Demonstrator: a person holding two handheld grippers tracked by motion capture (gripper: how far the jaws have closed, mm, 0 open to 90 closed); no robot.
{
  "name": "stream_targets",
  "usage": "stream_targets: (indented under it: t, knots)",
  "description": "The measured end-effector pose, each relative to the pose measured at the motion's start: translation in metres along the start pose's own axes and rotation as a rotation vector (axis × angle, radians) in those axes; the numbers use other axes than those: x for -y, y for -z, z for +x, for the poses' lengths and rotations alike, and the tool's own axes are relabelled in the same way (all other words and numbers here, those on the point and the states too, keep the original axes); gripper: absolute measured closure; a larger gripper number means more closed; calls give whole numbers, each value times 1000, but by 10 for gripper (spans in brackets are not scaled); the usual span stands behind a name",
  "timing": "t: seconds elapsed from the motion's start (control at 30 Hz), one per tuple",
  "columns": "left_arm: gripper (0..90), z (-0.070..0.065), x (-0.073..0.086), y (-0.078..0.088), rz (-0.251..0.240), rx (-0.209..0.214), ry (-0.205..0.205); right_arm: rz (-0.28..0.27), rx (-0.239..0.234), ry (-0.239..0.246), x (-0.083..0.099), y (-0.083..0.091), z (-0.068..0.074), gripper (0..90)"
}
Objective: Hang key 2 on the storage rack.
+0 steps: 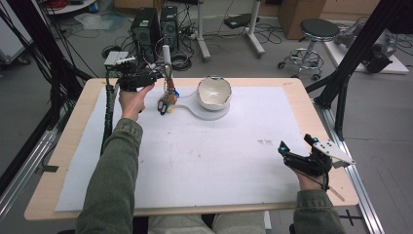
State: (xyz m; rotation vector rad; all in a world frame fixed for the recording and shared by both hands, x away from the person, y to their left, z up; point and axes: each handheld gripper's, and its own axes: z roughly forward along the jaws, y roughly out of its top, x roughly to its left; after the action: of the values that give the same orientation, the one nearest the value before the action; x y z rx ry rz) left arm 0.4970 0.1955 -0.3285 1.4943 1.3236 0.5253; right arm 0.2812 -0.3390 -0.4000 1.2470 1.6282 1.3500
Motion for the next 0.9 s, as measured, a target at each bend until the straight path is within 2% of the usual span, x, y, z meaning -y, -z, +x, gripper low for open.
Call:
stream_targets:
  t: [0.07,0.13,0.27,0.33,0.4,0.6,0.8,0.9]
  knots:
    - [233,-3,0,2,10,-13,-28,1,1,0,0,0,0,26]
    - [173,-7,1,5,-1,-29,-56,4,6,2,1,0,-1,26]
    - [44,-7,2,9,12,-32,-46,4,6,-2,1,1,-1,25]
    - [16,-5,4,11,25,-26,-45,1,6,-3,1,1,-1,25]
    - [16,-4,7,14,31,-17,-51,0,7,0,1,1,-1,26]
    - [16,2,11,26,5,-22,-56,1,7,-8,1,1,-2,25]
    - [16,3,13,41,0,-26,-79,1,4,-3,1,1,0,26]
    - [16,2,13,49,-19,-25,-81,1,3,-5,1,1,0,26]
